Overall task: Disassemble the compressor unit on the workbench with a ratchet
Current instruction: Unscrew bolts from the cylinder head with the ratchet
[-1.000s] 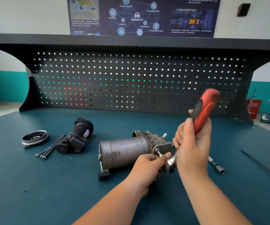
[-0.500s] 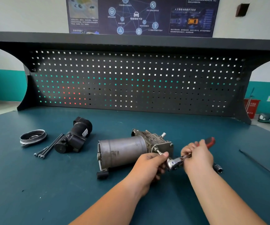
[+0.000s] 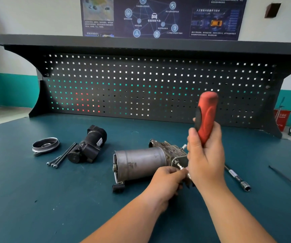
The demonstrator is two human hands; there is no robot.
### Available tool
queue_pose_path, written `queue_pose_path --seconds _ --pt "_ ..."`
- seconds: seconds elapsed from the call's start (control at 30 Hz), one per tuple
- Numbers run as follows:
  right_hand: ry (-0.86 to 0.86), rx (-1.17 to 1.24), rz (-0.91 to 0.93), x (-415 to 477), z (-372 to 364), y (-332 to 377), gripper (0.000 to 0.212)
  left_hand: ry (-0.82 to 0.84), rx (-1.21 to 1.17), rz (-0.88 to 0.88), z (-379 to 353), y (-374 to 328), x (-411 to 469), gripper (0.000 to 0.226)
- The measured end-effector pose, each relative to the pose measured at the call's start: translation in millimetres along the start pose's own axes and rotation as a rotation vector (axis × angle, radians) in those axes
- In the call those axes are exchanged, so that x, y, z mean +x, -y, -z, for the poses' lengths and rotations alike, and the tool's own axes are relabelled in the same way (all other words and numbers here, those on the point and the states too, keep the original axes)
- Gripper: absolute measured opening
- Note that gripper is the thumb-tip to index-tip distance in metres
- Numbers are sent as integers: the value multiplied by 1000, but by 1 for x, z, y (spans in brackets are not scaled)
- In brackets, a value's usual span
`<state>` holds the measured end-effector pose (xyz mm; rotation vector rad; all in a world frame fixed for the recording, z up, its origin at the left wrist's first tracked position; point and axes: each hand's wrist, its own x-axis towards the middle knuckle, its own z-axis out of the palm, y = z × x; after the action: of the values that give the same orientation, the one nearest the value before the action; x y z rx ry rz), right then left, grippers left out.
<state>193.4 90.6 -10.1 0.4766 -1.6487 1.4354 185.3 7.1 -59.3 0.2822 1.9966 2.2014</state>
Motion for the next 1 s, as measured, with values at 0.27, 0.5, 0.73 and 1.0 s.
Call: queue_pose_path --seconds 0.27,0.5,0.73,1.0 --pt "-672 696 -830 18 29 -36 24 9 -120 51 -2 0 2 42" --pt "-668 689 -743 22 23 -33 21 -17 -87 104 0 -3 0 33" --pt "-175 358 -118 5 7 -5 6 -44 50 34 -1 -1 -1 39" --pt "-88 223 -67 3 4 -6 12 16 -49 12 0 1 0 40"
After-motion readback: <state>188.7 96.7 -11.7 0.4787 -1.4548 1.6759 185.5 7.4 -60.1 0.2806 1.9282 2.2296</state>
